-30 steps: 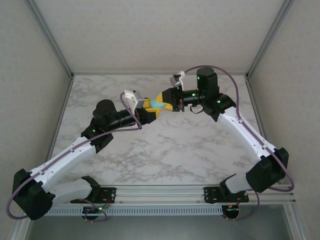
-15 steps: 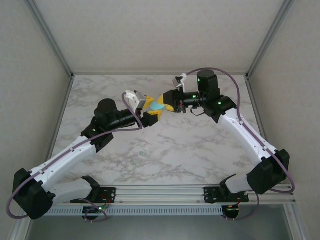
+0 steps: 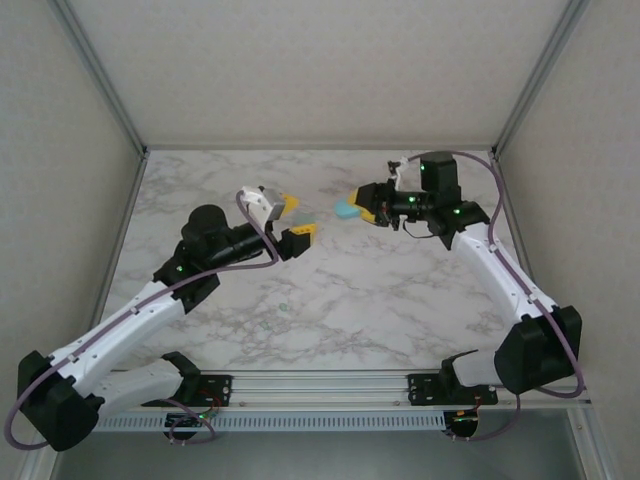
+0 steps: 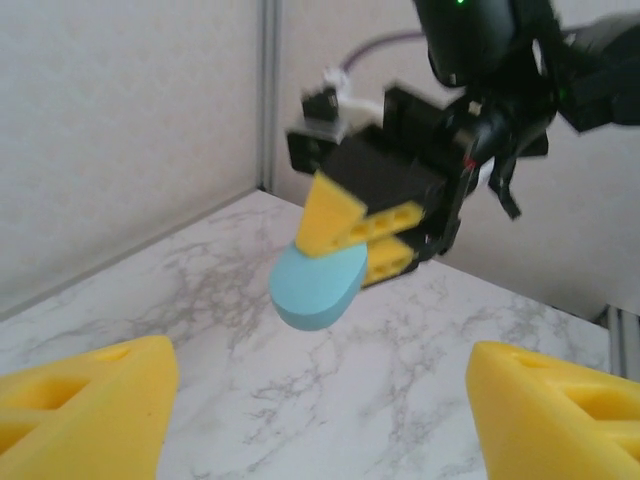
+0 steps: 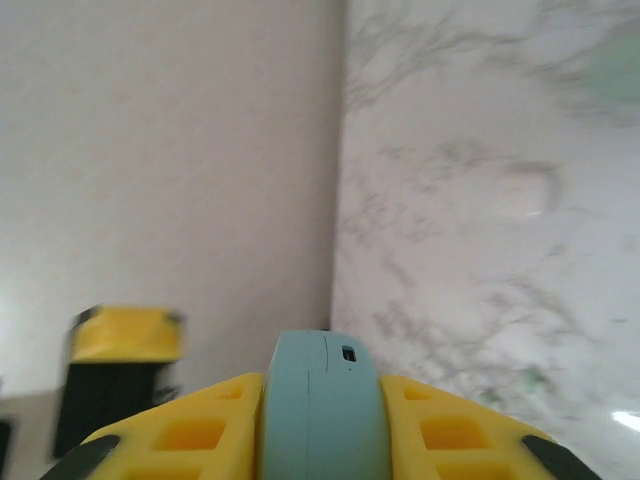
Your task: Insert the wireless bluetooth earbuds into the charging case
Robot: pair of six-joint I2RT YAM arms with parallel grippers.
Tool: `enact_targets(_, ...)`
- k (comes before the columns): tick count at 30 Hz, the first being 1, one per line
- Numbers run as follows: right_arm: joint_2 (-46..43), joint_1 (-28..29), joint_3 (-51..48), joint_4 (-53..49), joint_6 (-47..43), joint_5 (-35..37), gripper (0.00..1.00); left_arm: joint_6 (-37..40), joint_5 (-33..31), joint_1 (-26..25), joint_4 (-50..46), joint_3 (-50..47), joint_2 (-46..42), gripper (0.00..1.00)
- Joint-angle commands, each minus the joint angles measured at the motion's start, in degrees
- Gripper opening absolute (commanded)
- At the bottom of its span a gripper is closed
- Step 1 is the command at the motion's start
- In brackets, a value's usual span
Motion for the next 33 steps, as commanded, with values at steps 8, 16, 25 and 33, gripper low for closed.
enact_targets(8,14.08,-4.86,-12.27,8.6,-5.55,2.74,0.22,-4.33,-14.31,-0.28,-4.01,-0.57,-5.11,0.84)
enact_targets(16,23.8,-5.01,-13.26,13.89,-7.63,4.37,0.22,-7.42,-18.68,-0.19,-9.85,1.92,-5.26,0.85)
enact_targets(25,25.76,-5.17,-14.07,10.05,-14.8,8.11,0.26,-8.17,-20.54,-0.11,-11.44,2.51,-4.59,0.87)
enact_targets(33,25.38,-5.34,-16.45,9.1,-15.59,12.04,0.31,-8.09,-20.0,-0.01,-12.23,3.21,-4.17,0.88)
